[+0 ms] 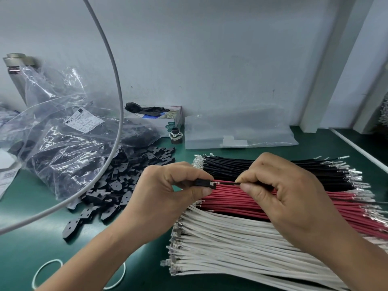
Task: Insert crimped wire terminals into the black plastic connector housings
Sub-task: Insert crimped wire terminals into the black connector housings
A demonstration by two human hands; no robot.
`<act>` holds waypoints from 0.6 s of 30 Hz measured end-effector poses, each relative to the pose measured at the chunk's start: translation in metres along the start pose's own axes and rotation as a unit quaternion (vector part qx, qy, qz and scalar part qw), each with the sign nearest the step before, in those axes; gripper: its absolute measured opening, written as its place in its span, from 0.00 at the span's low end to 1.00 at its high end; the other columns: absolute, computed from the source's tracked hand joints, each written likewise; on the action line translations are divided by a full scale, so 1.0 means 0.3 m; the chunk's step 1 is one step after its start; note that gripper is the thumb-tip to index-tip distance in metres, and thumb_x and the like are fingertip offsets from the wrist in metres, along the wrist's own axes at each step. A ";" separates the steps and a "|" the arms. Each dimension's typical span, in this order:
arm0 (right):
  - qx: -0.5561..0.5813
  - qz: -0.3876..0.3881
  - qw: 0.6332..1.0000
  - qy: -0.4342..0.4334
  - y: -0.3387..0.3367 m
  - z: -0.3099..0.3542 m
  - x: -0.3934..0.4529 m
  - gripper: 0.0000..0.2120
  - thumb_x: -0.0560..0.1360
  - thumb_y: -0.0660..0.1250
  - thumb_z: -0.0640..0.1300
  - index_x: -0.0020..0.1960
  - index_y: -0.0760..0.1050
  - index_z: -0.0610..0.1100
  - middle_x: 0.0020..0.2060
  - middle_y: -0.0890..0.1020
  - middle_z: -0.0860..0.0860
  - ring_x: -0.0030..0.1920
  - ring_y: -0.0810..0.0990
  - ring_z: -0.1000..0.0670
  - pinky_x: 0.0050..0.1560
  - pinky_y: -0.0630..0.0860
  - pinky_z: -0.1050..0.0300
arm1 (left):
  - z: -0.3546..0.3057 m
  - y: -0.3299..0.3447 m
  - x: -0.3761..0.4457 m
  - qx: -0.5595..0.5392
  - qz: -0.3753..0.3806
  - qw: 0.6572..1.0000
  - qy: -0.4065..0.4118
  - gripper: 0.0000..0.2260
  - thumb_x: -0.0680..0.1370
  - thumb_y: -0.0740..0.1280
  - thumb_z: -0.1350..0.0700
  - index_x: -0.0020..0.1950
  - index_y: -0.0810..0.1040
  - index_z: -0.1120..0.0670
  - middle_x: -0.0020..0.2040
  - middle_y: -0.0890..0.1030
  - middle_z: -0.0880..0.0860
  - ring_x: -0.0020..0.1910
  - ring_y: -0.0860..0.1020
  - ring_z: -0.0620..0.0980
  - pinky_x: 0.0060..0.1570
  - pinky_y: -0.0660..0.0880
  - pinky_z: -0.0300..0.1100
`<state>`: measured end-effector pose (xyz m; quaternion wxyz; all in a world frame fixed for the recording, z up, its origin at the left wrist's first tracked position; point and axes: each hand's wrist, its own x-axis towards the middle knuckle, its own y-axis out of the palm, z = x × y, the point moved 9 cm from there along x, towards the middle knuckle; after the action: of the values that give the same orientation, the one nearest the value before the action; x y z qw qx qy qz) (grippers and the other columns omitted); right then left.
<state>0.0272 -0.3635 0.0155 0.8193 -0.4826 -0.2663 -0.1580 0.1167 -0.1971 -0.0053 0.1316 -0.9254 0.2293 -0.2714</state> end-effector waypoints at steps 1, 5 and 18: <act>-0.006 0.003 1.000 0.002 0.008 0.001 -0.001 0.07 0.77 0.65 0.51 0.44 0.82 0.54 0.40 0.77 0.61 0.43 0.77 0.57 0.40 0.74 0.58 | -0.003 -0.002 -0.001 0.011 -0.003 1.000 0.000 0.08 0.70 0.79 0.61 0.47 0.90 0.51 0.41 0.87 0.49 0.40 0.83 0.51 0.47 0.81 0.43; -0.049 -0.013 0.999 -0.008 0.012 0.019 -0.003 0.09 0.77 0.64 0.49 0.46 0.82 0.51 0.41 0.76 0.60 0.42 0.76 0.57 0.40 0.74 0.60 | -0.005 -0.004 -0.002 0.026 -0.007 1.000 -0.002 0.10 0.70 0.79 0.62 0.47 0.90 0.50 0.41 0.87 0.49 0.40 0.83 0.50 0.46 0.81 0.40; -0.041 -0.012 0.999 -0.027 0.033 0.049 -0.005 0.09 0.79 0.63 0.49 0.47 0.82 0.50 0.42 0.76 0.59 0.42 0.76 0.57 0.40 0.76 0.57 | 0.000 0.004 -0.003 0.050 0.004 0.999 0.009 0.12 0.71 0.79 0.64 0.48 0.90 0.49 0.41 0.86 0.48 0.40 0.83 0.48 0.45 0.79 0.35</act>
<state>0.0269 -0.3458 0.0134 0.7893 -0.5166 -0.2876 -0.1656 0.1154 -0.1977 -0.0061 0.1769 -0.9144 0.2203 -0.2899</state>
